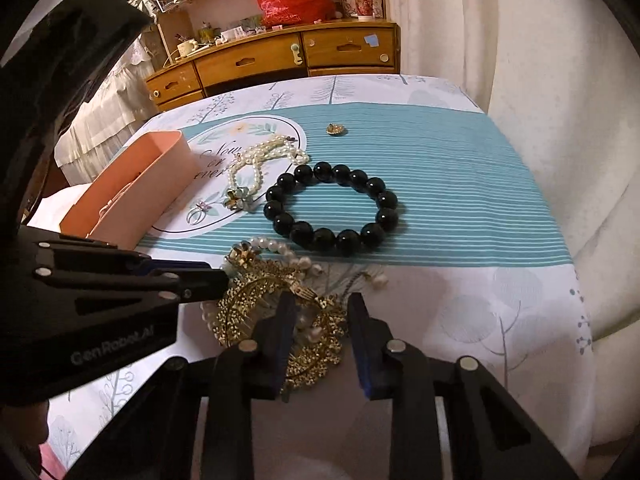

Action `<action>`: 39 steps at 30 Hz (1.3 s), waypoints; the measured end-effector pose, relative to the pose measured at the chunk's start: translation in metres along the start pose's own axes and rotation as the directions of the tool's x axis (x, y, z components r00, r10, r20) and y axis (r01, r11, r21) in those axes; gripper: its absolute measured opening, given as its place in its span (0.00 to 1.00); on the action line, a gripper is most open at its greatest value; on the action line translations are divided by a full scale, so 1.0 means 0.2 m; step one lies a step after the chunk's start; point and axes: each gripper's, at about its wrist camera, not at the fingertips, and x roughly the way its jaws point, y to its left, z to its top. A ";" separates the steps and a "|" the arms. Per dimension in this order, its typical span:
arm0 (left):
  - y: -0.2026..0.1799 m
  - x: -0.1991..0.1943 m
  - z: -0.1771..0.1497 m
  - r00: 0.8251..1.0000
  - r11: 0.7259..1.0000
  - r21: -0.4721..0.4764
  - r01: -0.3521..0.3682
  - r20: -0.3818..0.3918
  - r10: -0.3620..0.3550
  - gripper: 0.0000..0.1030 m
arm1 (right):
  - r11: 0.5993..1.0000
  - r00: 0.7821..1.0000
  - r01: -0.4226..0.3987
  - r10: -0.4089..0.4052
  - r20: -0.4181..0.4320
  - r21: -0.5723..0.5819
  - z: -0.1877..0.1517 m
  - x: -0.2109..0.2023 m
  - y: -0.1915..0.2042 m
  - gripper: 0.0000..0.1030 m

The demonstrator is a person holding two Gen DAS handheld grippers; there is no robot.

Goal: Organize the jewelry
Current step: 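Grasp the pearl bracelet with the left tool while the right tool grasps the gold bracelet, then lower the pearl and gold bracelets into the pink tray and open both tools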

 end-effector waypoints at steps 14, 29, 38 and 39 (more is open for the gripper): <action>0.07 -0.07 0.01 0.999 1.000 -0.022 0.014 0.046 -0.013 0.05 | 0.999 0.998 -0.033 0.033 0.052 -0.010 0.00 -0.09 0.00 0.10; 0.11 -0.30 0.03 0.988 1.000 -0.012 0.011 0.155 -0.009 0.05 | 0.995 0.993 -0.104 0.104 0.052 0.002 0.05 -0.27 0.00 0.06; 0.16 -0.46 0.05 0.970 0.998 -0.012 0.058 0.238 -0.053 0.05 | 0.976 0.983 -0.154 0.167 -0.079 0.151 0.01 -0.11 -0.06 0.20; 0.16 -0.46 0.05 0.970 0.998 -0.011 0.061 0.238 -0.057 0.05 | 0.974 0.982 -0.157 0.172 -0.081 0.165 0.01 -0.11 -0.06 0.25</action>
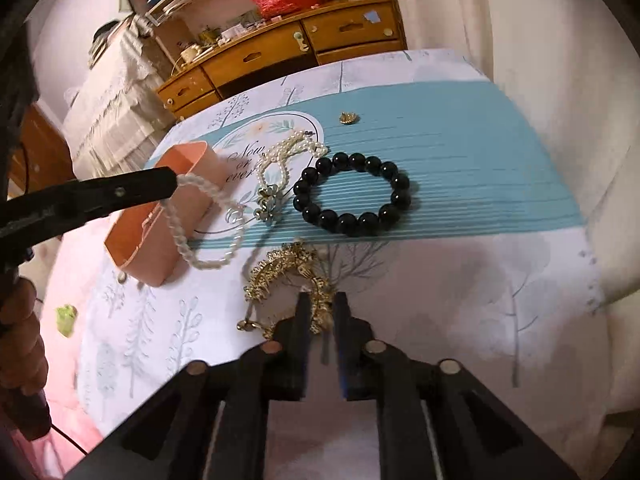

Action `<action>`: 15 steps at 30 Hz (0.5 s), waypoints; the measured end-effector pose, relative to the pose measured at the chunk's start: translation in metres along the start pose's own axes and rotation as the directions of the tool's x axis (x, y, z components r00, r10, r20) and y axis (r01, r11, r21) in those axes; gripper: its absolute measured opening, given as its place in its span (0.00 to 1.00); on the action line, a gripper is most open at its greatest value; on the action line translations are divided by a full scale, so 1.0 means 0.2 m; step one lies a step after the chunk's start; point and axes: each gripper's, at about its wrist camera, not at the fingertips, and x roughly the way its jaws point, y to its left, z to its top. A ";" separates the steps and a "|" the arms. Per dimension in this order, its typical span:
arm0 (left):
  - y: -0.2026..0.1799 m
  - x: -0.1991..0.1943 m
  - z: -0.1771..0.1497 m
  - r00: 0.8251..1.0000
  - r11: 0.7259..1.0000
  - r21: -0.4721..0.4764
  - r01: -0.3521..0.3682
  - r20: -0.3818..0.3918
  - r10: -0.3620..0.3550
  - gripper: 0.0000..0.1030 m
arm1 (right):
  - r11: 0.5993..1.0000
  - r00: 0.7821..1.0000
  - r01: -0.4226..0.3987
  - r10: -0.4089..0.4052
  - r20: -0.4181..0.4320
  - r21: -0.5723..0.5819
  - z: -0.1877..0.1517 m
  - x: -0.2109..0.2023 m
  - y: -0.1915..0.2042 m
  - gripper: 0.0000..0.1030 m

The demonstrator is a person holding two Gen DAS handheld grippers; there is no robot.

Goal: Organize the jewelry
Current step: 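Lower the pearl and gold bracelets into the pink tray and open both tools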

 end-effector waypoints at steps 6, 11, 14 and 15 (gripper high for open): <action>0.01 -0.03 0.00 1.000 1.000 -0.014 0.008 0.015 -0.008 0.05 | 0.997 0.999 0.018 -0.014 0.047 -0.076 0.03 0.05 0.06 0.45; 0.03 -0.07 0.00 0.999 1.000 -0.018 0.001 0.033 -0.001 0.05 | 0.977 0.997 0.079 -0.076 0.024 -0.199 0.06 0.15 0.13 0.37; 0.06 -0.11 0.02 0.998 1.000 -0.020 -0.006 0.057 0.007 0.05 | 0.967 0.996 0.089 -0.088 0.013 -0.237 0.05 0.18 0.15 0.18; 0.07 -0.13 0.02 0.998 1.000 -0.024 -0.009 0.063 0.010 0.05 | 0.966 0.996 0.087 -0.087 0.014 -0.245 0.05 0.18 0.15 0.17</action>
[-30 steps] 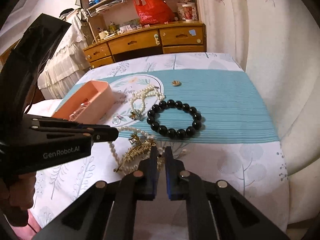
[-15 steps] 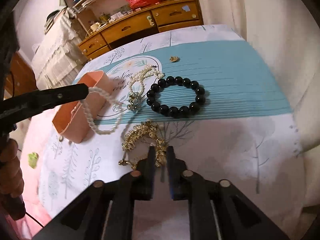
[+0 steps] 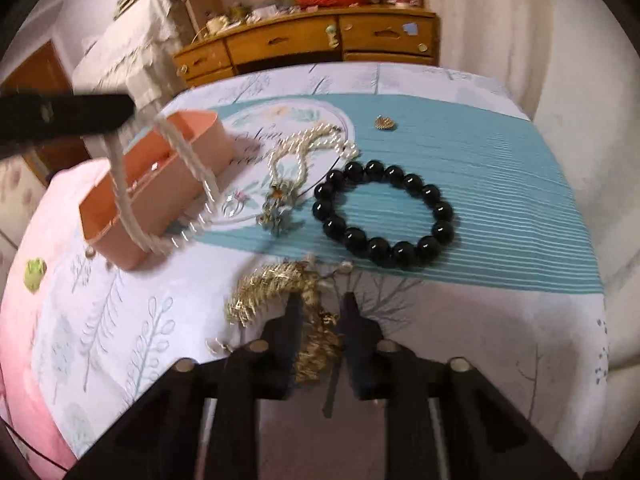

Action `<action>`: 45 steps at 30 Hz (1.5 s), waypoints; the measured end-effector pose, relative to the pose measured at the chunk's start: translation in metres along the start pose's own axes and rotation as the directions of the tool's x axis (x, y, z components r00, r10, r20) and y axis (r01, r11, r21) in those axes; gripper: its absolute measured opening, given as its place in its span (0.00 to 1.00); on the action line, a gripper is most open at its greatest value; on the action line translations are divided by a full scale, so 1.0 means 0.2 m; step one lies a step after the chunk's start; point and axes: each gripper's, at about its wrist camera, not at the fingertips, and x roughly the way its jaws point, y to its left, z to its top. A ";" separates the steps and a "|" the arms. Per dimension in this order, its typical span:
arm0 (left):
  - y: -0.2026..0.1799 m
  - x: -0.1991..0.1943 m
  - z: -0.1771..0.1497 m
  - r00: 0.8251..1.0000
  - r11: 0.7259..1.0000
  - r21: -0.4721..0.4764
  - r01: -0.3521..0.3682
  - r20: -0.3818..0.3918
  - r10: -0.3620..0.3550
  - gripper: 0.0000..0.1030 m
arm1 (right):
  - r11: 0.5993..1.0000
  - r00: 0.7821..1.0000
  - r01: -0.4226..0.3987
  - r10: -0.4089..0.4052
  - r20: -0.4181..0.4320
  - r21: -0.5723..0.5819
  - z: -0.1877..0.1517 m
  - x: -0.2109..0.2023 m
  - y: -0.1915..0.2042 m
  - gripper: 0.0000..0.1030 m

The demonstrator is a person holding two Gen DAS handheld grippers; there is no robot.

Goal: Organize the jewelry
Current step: 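Lower the pearl and gold bracelets into the pink tray and open both tools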

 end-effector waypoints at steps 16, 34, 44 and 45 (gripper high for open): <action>0.29 -0.24 0.09 0.988 0.995 -0.036 -0.096 0.119 0.099 0.05 | 0.999 0.992 -0.046 0.046 0.114 0.005 0.12 -0.17 0.12 0.07; 0.66 -0.24 0.07 0.991 0.995 -0.016 -0.098 0.085 0.099 0.05 | 0.987 0.954 -0.158 0.143 0.264 0.034 0.37 -0.23 0.51 0.01; 0.72 -0.18 0.04 0.999 1.000 0.010 -0.029 0.026 0.029 0.13 | 0.961 0.920 -0.270 0.238 0.311 0.064 0.49 -0.22 0.66 0.02; 0.73 -0.17 0.04 0.999 0.999 0.002 -0.036 0.002 0.036 0.32 | 0.960 0.927 -0.270 0.239 0.290 0.071 0.49 -0.20 0.67 0.02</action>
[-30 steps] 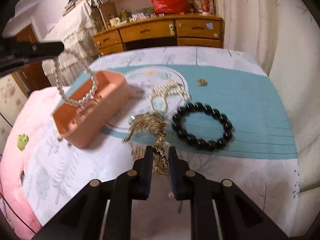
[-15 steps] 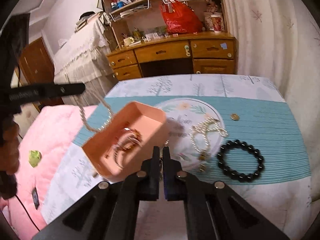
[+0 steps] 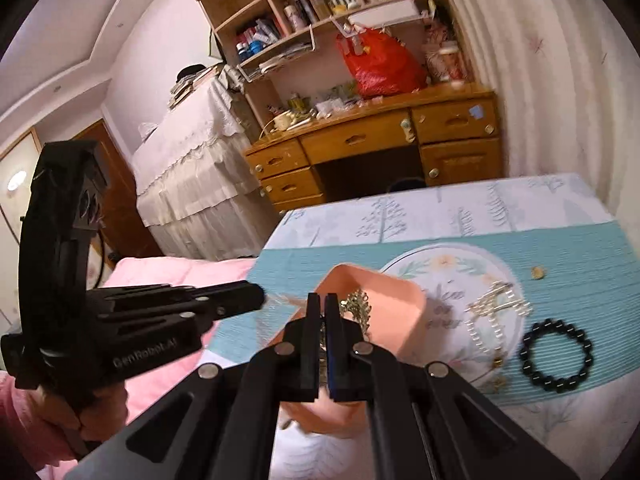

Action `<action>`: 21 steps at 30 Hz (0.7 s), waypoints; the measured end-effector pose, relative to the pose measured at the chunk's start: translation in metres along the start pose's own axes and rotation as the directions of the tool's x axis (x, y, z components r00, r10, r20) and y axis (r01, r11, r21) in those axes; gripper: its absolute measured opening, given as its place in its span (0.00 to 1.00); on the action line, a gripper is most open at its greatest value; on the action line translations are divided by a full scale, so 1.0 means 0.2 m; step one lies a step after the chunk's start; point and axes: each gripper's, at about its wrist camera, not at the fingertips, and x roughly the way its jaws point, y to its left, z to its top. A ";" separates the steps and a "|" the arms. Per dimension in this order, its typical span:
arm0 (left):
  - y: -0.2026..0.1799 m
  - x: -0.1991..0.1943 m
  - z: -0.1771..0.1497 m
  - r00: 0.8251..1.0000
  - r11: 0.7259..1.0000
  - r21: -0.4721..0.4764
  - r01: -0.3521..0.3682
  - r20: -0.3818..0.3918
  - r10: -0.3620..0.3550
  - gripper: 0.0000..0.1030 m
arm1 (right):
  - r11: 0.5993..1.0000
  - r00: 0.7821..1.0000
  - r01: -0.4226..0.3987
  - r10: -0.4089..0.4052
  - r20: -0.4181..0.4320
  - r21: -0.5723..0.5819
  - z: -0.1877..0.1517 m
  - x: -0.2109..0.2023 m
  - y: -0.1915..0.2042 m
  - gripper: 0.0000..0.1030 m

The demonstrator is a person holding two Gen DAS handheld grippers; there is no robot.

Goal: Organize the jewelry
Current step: 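Lower the pearl and gold bracelets into the pink tray and open both tools, then grasp the black bead bracelet with the right tool while the left tool reaches the small gold charm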

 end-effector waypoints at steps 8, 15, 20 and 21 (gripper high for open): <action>0.04 0.03 -0.03 0.997 1.000 -0.020 -0.023 -0.070 0.021 0.73 | 0.998 0.998 0.049 -0.048 -0.038 0.042 -0.03 0.00 -0.04 0.41; -0.04 0.08 -0.06 0.990 0.996 0.022 -0.081 -0.112 0.083 0.87 | 0.989 0.987 0.128 -0.121 -0.106 0.066 -0.10 -0.04 -0.17 0.64; -0.15 0.14 -0.10 0.980 0.994 0.038 -0.106 -0.165 0.111 0.90 | 0.968 0.955 0.249 -0.244 -0.168 0.015 -0.16 -0.06 -0.28 0.70; -0.17 0.15 -0.11 0.977 0.993 0.039 -0.112 -0.181 0.117 0.90 | 0.959 0.942 0.284 -0.281 -0.184 -0.014 -0.17 -0.06 -0.30 0.70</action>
